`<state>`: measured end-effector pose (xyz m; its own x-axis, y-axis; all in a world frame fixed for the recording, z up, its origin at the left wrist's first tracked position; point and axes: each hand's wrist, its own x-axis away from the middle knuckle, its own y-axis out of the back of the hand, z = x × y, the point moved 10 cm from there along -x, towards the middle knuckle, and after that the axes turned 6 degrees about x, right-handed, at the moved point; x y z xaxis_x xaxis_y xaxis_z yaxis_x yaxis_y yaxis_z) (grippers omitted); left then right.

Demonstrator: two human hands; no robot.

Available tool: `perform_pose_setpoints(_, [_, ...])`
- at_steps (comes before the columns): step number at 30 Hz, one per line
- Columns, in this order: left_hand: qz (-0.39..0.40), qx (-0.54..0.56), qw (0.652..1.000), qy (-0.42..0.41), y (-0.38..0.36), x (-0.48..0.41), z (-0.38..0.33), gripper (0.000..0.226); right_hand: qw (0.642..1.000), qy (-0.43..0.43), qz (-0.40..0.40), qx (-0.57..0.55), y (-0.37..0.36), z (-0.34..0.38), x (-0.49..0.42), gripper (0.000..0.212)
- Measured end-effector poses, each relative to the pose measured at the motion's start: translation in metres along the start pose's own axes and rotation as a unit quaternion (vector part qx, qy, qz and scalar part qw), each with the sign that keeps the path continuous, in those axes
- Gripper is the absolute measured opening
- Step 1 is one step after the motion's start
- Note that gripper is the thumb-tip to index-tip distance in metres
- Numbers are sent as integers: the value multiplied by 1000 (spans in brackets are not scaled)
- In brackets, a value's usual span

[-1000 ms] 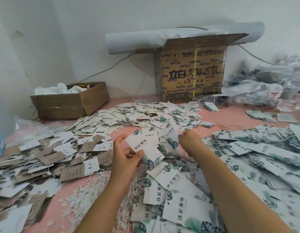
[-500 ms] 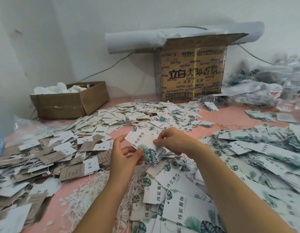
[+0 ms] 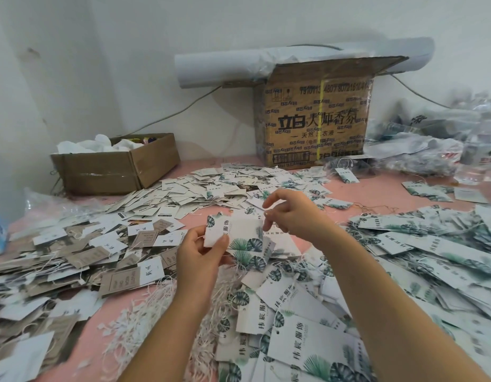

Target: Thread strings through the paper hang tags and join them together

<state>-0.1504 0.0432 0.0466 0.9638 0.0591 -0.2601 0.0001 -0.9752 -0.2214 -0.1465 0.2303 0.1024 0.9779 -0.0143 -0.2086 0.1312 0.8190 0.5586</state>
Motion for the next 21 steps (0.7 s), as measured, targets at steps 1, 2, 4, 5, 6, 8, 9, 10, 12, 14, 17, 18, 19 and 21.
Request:
perform_pose_setpoints(1, [-1,2,1000,-1,0,0,0,27,1000,9,-15,-6,4,1,0,12])
perform_pose_setpoints(2, [-4,5,1000,-2,2,0,-1,26,999,18,-31,-19,8,3,0,11])
perform_pose_setpoints(4, [-7,8,1000,-5,2,-1,-1,26,996,37,-56,-65,14,7,0,10])
perform_pose_setpoints(5, [-6,8,1000,-6,2,-1,-1,27,993,45,-62,-89,15,9,1,10])
perform_pose_setpoints(6, [-5,7,1000,-5,1,-1,-1,27,991,51,-64,-108,16,11,2,10])
perform_pose_setpoints(8, [-6,7,1000,-5,0,-1,-1,28,986,69,-50,-140,15,17,3,11])
perform_pose_setpoints(9, [-6,6,1000,-4,0,-1,-1,28,984,80,-34,-158,13,21,3,12])
perform_pose_setpoints(10, [-5,3,1000,-3,-1,-1,-1,27,980,92,-13,-174,9,26,4,13])
perform_pose_setpoints(12, [2,-3,1000,-3,-3,0,-3,25,977,112,25,-178,0,35,7,12])
perform_pose_setpoints(14, [12,-4,1000,-9,-7,2,-7,26,985,121,25,-121,-6,42,9,11])
perform_pose_setpoints(17, [30,-7,999,-24,-16,4,-16,35,993,118,-8,-2,-8,44,7,13])
perform_pose_setpoints(18, [32,-15,999,-27,-18,5,-19,41,993,117,-15,25,-7,44,7,16])
perform_pose_setpoints(19, [31,-21,999,-31,-19,5,-20,43,992,118,-22,46,-6,45,6,18])
perform_pose_setpoints(21, [22,-19,999,-36,-19,5,-22,42,990,118,-25,74,-3,45,6,17])
